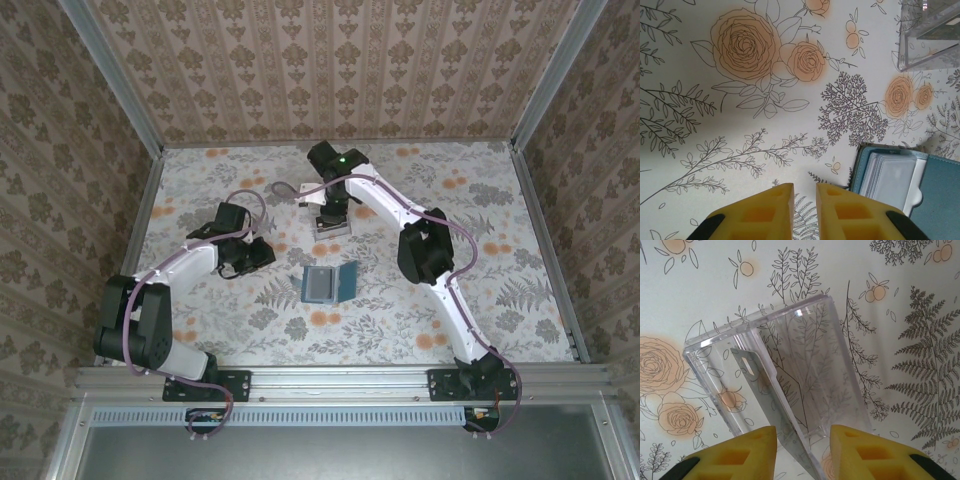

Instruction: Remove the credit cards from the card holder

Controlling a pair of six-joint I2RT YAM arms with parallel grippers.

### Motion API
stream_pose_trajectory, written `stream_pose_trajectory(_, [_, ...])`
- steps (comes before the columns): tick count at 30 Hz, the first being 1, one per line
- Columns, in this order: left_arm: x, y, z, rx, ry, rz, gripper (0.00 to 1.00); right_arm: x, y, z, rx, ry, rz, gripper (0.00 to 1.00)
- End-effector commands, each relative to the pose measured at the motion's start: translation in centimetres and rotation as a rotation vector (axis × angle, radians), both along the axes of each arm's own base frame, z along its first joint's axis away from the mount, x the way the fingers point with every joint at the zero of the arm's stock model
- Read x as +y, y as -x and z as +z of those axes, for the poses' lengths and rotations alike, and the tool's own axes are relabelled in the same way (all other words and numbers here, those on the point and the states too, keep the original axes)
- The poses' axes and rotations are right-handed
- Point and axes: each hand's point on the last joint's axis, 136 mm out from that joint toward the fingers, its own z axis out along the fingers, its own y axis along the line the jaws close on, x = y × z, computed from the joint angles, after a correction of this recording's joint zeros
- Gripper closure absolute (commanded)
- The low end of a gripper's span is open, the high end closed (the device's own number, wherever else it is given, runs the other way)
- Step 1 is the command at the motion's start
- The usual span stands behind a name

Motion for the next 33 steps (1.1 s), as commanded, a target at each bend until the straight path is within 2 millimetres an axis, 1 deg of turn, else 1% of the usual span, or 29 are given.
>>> stream_pose_trajectory(1, [-0.5, -0.3, 0.1, -0.002, 0.016, 0.000, 0.80, 0.3, 0.5, -1.6, 0.035, 0.003, -0.004, 0.64])
stream_pose_trajectory(5, [-0.5, -0.2, 0.2, -0.002, 0.017, -0.001, 0.80, 0.5, 0.4, -1.0, 0.022, -0.007, -0.005, 0.65])
stream_pose_trajectory(11, [-0.5, -0.2, 0.5, -0.009, 0.016, 0.000, 0.80, 0.9, -0.2, 1.3, -0.028, -0.049, 0.004, 0.67])
stream_pose_trajectory(15, [-0.6, -0.3, 0.5, -0.009, 0.017, 0.000, 0.79, 1.3, -0.7, 1.8, -0.053, -0.071, 0.007, 0.70])
stream_pose_trajectory(19, [-0.6, -0.2, 0.5, -0.009, 0.016, 0.001, 0.79, 1.4, -1.2, 1.0, -0.061, -0.058, 0.007, 0.70])
stream_pose_trajectory(23, [-0.5, -0.2, 0.3, -0.005, 0.014, 0.002, 0.79, 1.1, -1.3, -0.5, -0.048, -0.030, 0.007, 0.70])
stream_pose_trajectory(27, [-0.5, -0.3, 0.2, -0.003, 0.013, 0.002, 0.80, 0.9, -0.7, -1.8, -0.010, -0.013, 0.011, 0.70])
stream_pose_trajectory(33, [-0.7, -0.4, 0.3, -0.004, 0.016, -0.002, 0.79, 0.9, 0.2, -2.7, 0.038, -0.014, 0.025, 0.70])
